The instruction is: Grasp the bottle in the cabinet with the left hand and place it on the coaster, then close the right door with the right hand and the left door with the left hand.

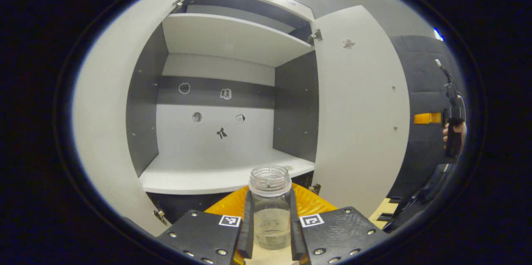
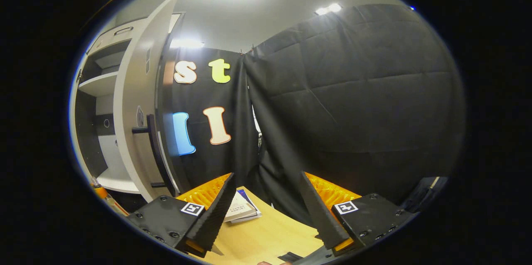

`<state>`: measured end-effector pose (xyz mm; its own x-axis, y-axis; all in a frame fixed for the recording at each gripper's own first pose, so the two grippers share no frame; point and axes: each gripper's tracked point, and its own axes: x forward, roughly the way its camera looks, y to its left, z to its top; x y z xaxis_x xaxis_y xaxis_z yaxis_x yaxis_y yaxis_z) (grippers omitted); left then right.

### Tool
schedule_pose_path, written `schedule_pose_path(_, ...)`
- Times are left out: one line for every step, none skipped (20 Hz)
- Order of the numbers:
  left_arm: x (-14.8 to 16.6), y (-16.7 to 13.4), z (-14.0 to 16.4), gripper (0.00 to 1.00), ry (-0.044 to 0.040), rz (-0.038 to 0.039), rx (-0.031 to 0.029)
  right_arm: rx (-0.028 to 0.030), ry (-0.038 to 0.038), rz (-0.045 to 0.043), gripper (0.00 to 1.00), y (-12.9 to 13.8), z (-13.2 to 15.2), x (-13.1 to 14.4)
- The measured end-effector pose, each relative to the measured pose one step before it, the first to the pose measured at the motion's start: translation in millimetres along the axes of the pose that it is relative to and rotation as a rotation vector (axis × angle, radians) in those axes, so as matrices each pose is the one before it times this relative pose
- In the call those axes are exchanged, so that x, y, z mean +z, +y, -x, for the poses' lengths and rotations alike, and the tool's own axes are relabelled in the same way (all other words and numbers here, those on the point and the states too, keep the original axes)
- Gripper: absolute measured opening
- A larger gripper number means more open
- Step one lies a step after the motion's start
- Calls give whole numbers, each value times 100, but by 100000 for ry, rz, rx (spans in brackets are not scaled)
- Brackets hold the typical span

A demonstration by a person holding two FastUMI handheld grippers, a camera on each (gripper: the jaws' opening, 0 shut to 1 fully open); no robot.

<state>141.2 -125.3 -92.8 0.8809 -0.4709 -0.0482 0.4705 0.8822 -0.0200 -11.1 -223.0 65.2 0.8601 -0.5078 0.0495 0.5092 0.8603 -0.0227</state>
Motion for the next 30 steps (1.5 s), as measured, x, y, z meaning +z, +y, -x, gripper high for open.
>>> schedule_pose_path(-1380, -453, 251, 36, 35, 290, -1539, -375, 512, -720, 98, -75, 351, -159)
schedule_pose_path(-1703, -556, 419, 34, 1068, 1036, -1476, -434, 629, -1457, 98, -79, 544, -333)
schedule_pose_path(-1742, -507, 218, 39, 1880, 1649, -1500, 94, 724, -1176, 98, 128, 352, -293)
schedule_pose_path(-1723, -517, 357, 36, 1608, 1514, -1073, 202, 1254, 311, 98, 29, 436, -427)
schedule_pose_path(-1533, -480, 245, 29, 1505, 930, -538, 34, 1664, 1348, 92, -121, 493, -827)
schedule_pose_path(-1385, -392, 44, 36, 1274, 572, -236, 220, 2027, 1595, 92, -110, 413, -678)
schedule_pose_path(-1308, -296, 107, 29, 1058, 425, 680, -127, 2038, 1432, 92, -120, 459, -570)
schedule_pose_path(-1537, -266, -110, 36, 1056, 178, 549, -85, 2065, 497, 98, -114, 484, -426)
schedule_pose_path(-1201, -127, -44, 36, 1288, 171, 313, 415, 1098, -138, 98, 126, 471, -205)
schedule_pose_path(-1358, -414, 121, 37, 1388, 192, 165, 284, 56, 218, 92, 135, 310, 42)
schedule_pose_path(-1084, -386, 37, 37, 860, 513, -7, 247, -21, 982, 92, 137, 174, -27)
schedule_pose_path(-811, -451, -23, 43, 246, 718, -137, 294, 217, 1422, 92, 79, 109, -49)
schedule_pose_path(-629, -279, -59, 37, 518, 396, 182, 514, 441, 1070, 98, 125, 109, -259)
schedule_pose_path(-808, -287, -145, 37, 648, -19, 405, 773, 64, 545, 98, 221, 112, 13)
schedule_pose_path(-716, -322, -152, 37, 943, 250, -134, 628, -76, 268, 98, 194, 82, 32)
schedule_pose_path(-711, -427, 45, 37, 1020, 501, -217, 488, -29, 132, 98, 228, 42, 52)
schedule_pose_path(-415, -485, -87, 37, 328, 88, -493, 445, -153, -28, 98, 126, -15, -112)
schedule_pose_path(-403, -465, -86, 37, 258, -691, -639, 155, 93, -59, 98, 87, 32, -76)
schedule_pose_path(-357, -381, -125, 37, 420, -1056, -363, -16, 565, -52, 98, -84, 16, -380)
schedule_pose_path(-482, -365, -206, 37, 268, -1186, -335, -80, 654, -45, 98, -24, 65, -233)
schedule_pose_path(-267, -320, -20, 40, 467, -906, -296, -172, 454, -14, 98, -81, 79, -286)
schedule_pose_path(-362, -274, -175, 37, 289, -344, -90, -79, 233, -104, 98, 0, -13, -168)
schedule_pose_path(-274, -163, -95, 38, 197, -322, -164, -187, 212, -98, 98, -28, 38, -58)
schedule_pose_path(-384, -166, 9, 44, 168, -753, 19, -191, -108, 116, 98, 5, 59, 118)
schedule_pose_path(-471, -141, 30, 44, 987, -638, -62, -103, -417, 287, 98, -48, 11, 55)
schedule_pose_path(88, -62, 241, 39, -970, -470, -64, -84, -449, 339, 98, 36, -76, 205)
schedule_pose_path(26, -77, 84, 34, -147, -98, -212, -211, -318, 193, 98, -84, 41, 50)
schedule_pose_path(-165, -119, 278, 46, 373, 74, -41, -197, -397, -142, 98, 55, -9, 84)
schedule_pose_path(5, -35, 205, 42, 88, -236, -66, -95, -399, -368, 98, 94, 108, 50)
schedule_pose_path(-165, -149, 374, 42, 290, -12, -681, 54, -34, -514, 98, 116, -62, 9)
